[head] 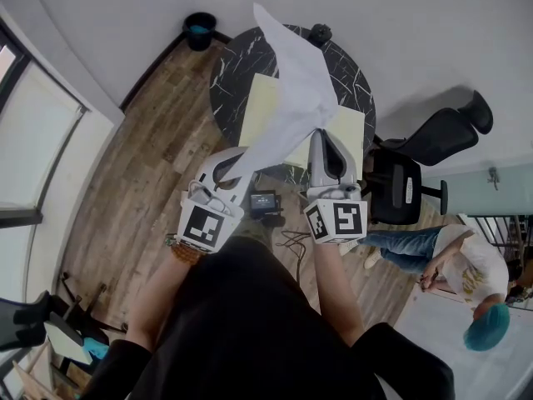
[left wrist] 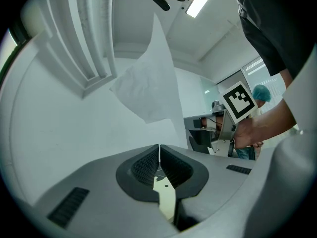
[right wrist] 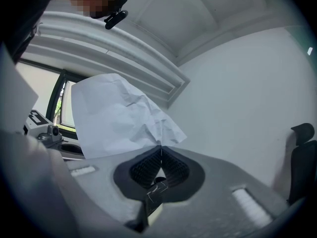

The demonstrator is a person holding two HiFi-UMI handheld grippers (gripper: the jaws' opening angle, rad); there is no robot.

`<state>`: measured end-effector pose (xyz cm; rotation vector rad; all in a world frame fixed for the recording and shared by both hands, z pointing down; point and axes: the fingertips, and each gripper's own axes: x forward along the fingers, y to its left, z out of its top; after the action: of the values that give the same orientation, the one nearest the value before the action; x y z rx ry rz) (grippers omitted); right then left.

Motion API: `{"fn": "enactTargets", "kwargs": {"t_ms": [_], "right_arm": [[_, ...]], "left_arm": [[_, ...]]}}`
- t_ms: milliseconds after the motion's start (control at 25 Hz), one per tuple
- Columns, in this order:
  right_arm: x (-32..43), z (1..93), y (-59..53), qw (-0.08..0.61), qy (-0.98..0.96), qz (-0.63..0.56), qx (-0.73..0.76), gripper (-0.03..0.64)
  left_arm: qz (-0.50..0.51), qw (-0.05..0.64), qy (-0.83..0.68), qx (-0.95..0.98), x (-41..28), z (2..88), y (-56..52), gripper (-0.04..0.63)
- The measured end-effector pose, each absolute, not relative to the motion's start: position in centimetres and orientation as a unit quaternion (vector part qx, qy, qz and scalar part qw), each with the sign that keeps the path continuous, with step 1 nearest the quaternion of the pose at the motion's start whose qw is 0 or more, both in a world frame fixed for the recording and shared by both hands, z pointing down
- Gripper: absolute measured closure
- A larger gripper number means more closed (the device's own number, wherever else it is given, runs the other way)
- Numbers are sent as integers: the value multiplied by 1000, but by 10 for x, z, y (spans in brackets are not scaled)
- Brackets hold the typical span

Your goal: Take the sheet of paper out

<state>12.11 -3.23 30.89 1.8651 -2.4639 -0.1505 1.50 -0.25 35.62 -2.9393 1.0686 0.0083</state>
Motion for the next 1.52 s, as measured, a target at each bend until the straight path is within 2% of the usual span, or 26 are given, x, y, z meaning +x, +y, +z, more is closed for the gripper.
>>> {"fn": "enactTargets", "kwargs": {"t_ms": [1520], "right_arm": [[101, 288, -26, 2, -797, -63, 601, 618]], "left_arm": [[18, 10, 343, -939, 2, 352, 1, 580]]}}
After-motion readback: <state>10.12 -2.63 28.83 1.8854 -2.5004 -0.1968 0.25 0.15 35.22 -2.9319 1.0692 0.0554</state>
